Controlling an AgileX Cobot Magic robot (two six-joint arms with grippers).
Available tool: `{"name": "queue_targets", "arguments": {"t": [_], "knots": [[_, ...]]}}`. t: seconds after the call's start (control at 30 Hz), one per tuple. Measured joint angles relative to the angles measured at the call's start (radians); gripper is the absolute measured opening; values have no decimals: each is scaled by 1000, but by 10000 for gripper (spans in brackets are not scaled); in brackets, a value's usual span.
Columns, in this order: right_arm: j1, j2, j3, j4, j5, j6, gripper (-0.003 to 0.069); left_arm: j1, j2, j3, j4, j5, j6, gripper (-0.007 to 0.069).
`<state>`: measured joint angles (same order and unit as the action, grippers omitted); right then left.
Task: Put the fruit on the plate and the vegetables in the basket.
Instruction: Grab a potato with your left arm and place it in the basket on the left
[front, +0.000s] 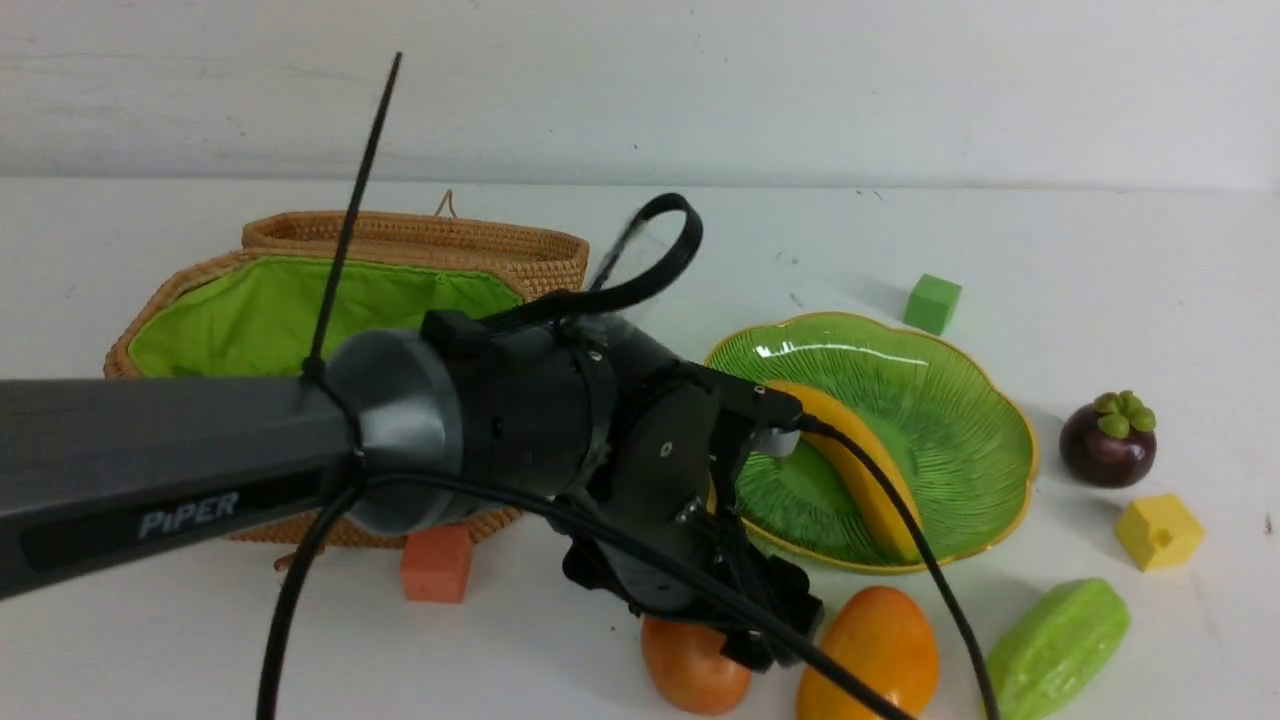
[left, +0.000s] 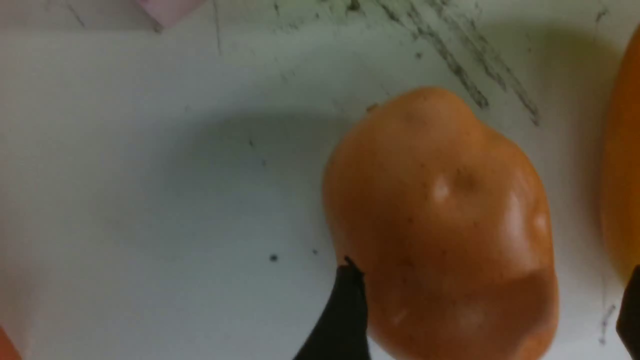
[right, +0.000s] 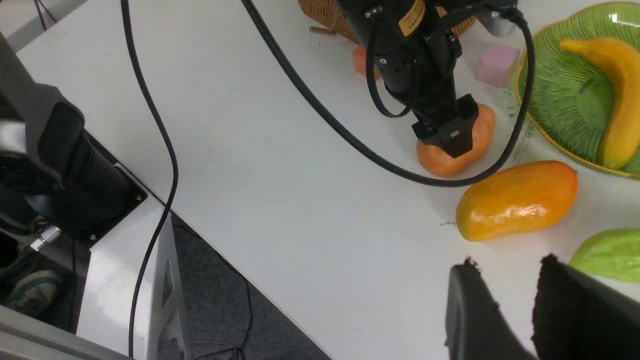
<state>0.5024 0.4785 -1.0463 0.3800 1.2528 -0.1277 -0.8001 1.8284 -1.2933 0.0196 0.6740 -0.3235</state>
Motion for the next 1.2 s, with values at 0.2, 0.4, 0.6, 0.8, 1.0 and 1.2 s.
{"name": "queue_targets", "arguments": {"t": [0.2, 0.4, 0.6, 0.8, 1.0, 1.2], "knots": [[0, 0, 0, 0, 1, 0, 201, 0, 27, -3, 88, -72, -77, 666], [0, 0, 0, -1, 1, 0, 201, 0, 79, -3, 137, -77, -118, 659], [0, 0, 0, -3, -1, 0, 200, 0, 96, -5, 141, -85, -119, 657], [0, 0, 0, -3, -1, 0, 202, 0, 107, -11, 145, -82, -121, 614], [0, 0, 0, -3, -1, 0, 202, 0, 107, -12, 145, -75, -122, 614], [0, 0, 0, -3, -1, 0, 202, -1, 109, -44, 150, 22, -119, 614]]}}
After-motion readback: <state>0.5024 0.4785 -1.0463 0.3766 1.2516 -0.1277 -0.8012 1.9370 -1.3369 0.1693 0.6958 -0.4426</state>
